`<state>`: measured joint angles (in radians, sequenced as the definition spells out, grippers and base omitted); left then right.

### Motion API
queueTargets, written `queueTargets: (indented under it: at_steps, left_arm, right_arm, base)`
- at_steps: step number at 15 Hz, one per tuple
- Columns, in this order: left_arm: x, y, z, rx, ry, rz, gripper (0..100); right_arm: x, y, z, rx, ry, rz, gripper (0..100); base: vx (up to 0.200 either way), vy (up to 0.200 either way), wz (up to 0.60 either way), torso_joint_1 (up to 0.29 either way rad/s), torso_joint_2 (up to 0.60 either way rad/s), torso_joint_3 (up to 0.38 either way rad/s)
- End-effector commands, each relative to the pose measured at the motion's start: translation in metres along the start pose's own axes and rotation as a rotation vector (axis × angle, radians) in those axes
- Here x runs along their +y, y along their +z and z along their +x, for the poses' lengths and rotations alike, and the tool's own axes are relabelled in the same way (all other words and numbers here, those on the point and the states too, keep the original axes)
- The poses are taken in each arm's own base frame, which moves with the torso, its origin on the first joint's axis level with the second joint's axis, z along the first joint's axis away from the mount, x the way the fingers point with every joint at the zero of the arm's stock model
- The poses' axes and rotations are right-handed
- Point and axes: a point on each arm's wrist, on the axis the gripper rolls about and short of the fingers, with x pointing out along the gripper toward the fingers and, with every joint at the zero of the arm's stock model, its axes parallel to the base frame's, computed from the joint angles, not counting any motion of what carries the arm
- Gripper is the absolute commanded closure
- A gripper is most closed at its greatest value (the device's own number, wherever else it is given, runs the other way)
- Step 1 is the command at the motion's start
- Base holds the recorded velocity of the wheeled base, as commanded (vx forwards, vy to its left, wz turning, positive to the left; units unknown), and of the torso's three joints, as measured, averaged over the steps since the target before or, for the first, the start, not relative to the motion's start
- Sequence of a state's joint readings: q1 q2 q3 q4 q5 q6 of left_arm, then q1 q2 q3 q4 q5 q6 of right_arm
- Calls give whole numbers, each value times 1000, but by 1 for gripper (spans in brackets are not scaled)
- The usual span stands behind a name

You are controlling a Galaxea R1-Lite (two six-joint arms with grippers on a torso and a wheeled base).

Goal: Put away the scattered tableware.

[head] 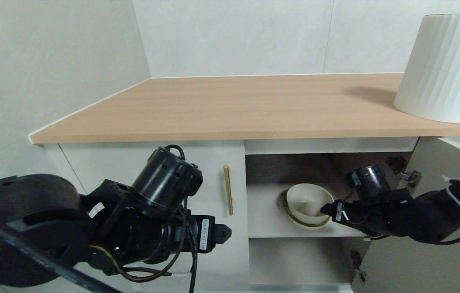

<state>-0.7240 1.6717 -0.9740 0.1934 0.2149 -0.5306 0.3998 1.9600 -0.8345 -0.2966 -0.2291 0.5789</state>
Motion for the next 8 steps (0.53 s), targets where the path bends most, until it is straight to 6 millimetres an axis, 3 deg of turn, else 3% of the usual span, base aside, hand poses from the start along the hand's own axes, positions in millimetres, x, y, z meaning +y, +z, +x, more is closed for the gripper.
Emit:
queueTargets:
  at_steps: [1, 3, 8]
  left_arm:
    - [26, -1, -43, -97, -16, -40, 0]
    - [40, -12, -60, -123, -22, -55, 0]
    - [78, -33, -84, -177, 47, -53, 0]
  right_arm:
    - [-2, 3, -98, 30, 119, -93, 0]
    - [-7, 2, -132, 18, 150, -136, 0]
    - [-24, -8, -182, -12, 203, -152, 0]
  base:
    - [0, 0, 0, 0, 0, 0]
    - [0, 0, 0, 0, 0, 0]
    - [0, 0, 0, 0, 0, 0]
